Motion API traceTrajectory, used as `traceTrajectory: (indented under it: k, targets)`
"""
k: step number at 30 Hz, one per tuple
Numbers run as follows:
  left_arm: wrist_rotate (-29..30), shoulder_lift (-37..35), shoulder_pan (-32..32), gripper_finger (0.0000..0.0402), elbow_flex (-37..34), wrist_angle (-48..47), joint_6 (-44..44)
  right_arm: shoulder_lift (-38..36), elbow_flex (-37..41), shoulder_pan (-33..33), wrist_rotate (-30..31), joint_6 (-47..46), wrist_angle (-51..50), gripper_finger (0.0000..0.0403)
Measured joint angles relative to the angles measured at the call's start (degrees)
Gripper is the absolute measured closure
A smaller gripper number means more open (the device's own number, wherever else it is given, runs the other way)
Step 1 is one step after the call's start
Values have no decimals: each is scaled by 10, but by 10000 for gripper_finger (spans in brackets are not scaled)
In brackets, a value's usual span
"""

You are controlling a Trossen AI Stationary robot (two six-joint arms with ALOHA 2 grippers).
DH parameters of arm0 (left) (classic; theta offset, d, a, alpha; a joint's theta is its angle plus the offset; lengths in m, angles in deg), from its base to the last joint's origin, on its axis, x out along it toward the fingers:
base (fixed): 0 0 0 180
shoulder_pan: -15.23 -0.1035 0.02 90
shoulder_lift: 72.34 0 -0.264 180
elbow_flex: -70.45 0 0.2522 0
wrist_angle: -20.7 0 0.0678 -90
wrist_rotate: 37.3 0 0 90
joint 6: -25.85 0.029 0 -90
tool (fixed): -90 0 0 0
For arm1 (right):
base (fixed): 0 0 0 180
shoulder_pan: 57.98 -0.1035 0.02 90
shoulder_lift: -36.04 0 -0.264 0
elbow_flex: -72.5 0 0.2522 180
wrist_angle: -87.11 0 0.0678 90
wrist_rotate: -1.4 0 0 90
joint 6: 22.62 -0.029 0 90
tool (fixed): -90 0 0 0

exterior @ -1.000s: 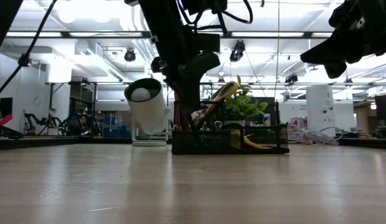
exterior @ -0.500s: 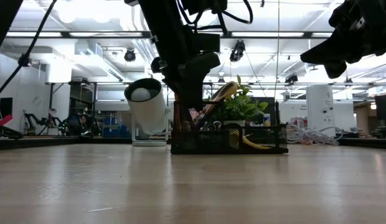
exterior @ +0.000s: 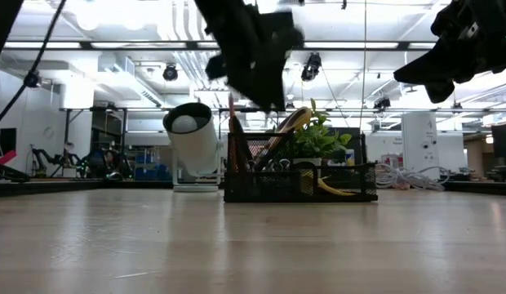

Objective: Pick and place office supplies into organizer
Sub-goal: Return to Home Position

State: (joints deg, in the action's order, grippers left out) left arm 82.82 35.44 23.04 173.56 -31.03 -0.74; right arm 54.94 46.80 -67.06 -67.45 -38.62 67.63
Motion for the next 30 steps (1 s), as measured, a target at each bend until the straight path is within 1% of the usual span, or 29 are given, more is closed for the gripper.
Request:
traceTrajectory:
  k: [4,7,9,13,15,17,19,21,27,28,30]
  targets:
    - [23,-45,0,235,-23,87,5,0,0,0,0,-1,0,394]
    - [22,-81,-1,235,-44,181,46,0,0,0,0,0,0,394]
    - [-6,-107,-3,235,-66,259,83,0,0,0,0,1,0,394]
    - [-102,-164,-17,235,-125,413,123,0,0,0,0,1,1,394]
    - [-138,-193,-29,236,-160,471,134,0,0,0,0,1,1,394]
    - [-161,-224,-38,243,-195,520,151,0,0,0,0,1,1,394]
    - [-165,-257,-43,259,-229,542,168,1,0,0,0,1,1,394]
    - [-168,-294,-47,285,-261,545,181,1,0,0,-1,1,0,394]
    - [-170,-435,-49,386,-369,546,204,0,0,0,0,1,1,394]
    - [-170,-461,-49,393,-388,546,208,0,0,0,0,1,1,394]
    - [-170,-513,-49,393,-423,546,212,0,0,0,0,-7,1,394]
